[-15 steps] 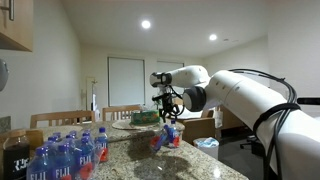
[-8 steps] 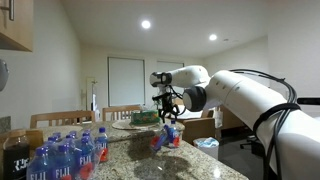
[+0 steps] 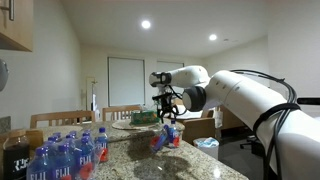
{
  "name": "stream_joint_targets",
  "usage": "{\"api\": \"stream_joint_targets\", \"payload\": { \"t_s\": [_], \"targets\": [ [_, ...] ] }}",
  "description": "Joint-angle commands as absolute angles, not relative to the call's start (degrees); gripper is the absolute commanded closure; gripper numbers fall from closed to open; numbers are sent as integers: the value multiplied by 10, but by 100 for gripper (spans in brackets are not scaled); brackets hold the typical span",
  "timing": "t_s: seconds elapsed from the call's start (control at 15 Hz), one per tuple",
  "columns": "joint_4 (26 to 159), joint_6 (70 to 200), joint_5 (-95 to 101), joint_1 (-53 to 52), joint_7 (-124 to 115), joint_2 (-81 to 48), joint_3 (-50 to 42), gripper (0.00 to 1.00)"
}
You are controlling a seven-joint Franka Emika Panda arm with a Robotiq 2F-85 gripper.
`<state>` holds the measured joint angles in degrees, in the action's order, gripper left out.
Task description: Put three bottles of water a step above
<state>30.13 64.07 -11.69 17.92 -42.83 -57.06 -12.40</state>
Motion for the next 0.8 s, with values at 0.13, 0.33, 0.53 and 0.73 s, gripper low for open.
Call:
{"api": "stream_joint_targets", "payload": {
  "t_s": [0.13, 0.33, 0.53, 0.73],
  "targets": [
    [303, 731, -121, 149, -471, -593, -122, 0],
    [308, 757, -122, 128, -484, -609, -119, 0],
    [309, 761, -119, 107, -505, -623, -122, 0],
    [308, 760, -114, 98, -522, -628, -128, 0]
  ]
}}
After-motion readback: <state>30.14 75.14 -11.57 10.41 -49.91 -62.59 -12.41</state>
